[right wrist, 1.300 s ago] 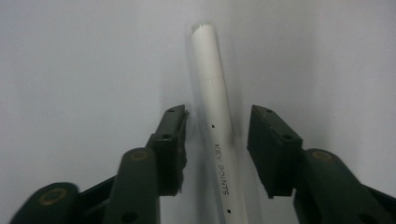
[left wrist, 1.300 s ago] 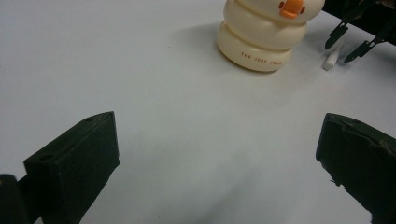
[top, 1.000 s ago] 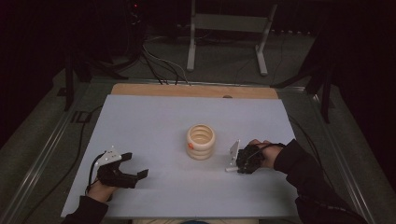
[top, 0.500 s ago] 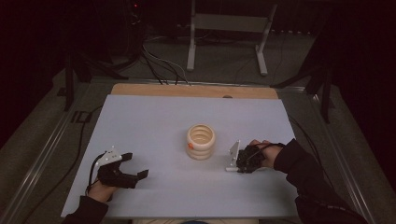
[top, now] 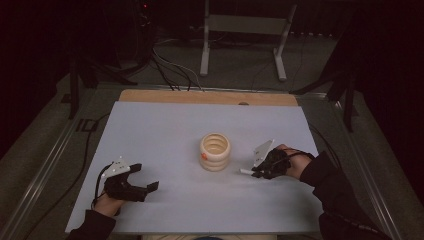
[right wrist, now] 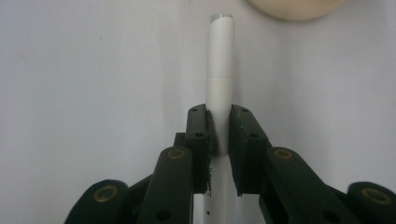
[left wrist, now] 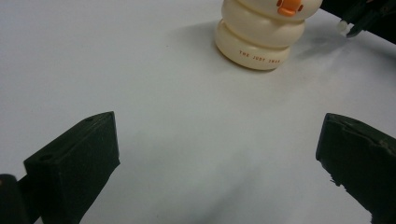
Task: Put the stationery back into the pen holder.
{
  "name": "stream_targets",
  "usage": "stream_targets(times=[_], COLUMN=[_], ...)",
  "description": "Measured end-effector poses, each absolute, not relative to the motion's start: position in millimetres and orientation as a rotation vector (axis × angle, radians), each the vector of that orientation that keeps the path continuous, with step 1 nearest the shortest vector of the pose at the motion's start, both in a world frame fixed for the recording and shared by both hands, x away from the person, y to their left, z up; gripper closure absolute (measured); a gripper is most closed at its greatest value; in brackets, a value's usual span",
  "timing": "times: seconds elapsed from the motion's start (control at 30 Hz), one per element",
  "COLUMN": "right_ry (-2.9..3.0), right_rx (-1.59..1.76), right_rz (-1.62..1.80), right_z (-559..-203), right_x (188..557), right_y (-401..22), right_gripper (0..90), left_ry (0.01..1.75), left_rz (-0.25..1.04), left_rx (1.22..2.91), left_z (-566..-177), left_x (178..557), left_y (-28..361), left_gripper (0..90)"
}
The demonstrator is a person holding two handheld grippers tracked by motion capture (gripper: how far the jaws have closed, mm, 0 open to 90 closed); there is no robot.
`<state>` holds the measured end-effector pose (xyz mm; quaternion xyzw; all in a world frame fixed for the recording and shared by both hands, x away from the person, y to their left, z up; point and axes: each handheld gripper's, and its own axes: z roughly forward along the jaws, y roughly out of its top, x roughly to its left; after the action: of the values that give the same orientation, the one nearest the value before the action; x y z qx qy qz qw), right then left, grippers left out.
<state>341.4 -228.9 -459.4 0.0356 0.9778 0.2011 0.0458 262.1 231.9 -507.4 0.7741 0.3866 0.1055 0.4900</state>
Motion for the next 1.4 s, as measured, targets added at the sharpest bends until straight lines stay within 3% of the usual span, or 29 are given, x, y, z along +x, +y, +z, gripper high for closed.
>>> stream_targets(times=[0.63, 1.4], right_ry=[2.870, 2.674], right_rx=[0.334, 0.523], right_rz=[1.065, 1.381], right_z=[-437, -410], right_x=[345, 353], right_y=[-244, -238], right_gripper=[79.0, 79.1], left_ry=[0.921, 0.917], left_rz=[0.259, 0.255], left_rx=[1.882, 1.874], left_z=[-507, -507], left_x=[261, 261], left_y=[231, 231], left_gripper=[0.0, 0.0])
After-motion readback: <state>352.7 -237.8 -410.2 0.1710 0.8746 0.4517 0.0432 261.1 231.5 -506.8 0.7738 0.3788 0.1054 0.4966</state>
